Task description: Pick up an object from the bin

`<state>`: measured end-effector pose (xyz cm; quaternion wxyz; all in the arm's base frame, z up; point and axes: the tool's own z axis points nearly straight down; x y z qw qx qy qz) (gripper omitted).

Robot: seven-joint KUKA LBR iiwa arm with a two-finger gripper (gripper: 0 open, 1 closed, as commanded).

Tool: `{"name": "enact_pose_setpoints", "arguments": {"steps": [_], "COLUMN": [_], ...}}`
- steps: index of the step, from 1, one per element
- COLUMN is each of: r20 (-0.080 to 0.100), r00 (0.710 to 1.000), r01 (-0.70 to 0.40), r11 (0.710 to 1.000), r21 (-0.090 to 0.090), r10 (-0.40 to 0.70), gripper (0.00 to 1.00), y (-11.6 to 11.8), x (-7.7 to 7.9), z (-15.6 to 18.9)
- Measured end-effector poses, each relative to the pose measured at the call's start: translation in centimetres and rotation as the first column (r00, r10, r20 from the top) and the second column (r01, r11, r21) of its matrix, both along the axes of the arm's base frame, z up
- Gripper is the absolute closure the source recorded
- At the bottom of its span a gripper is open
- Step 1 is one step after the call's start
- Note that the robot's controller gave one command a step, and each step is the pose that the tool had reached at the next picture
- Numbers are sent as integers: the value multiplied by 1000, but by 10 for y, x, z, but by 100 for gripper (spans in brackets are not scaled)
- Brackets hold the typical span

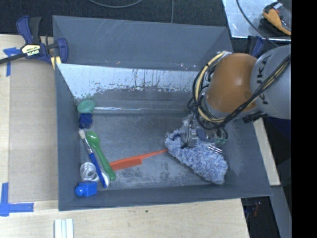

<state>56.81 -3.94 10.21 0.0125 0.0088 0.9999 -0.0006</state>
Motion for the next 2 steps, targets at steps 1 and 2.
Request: {"name": "enact_pose_setpoints", "arguments": {"steps": [1,2], "r20": [-10,-4], "r00": [1000,1000], "r01": [0,0], "r11": [1000,1000], "r21": [1,0], "r10": [0,0], "gripper": [100,100], "y": [0,0], "x": [-3,-1], "z": [30,77]}}
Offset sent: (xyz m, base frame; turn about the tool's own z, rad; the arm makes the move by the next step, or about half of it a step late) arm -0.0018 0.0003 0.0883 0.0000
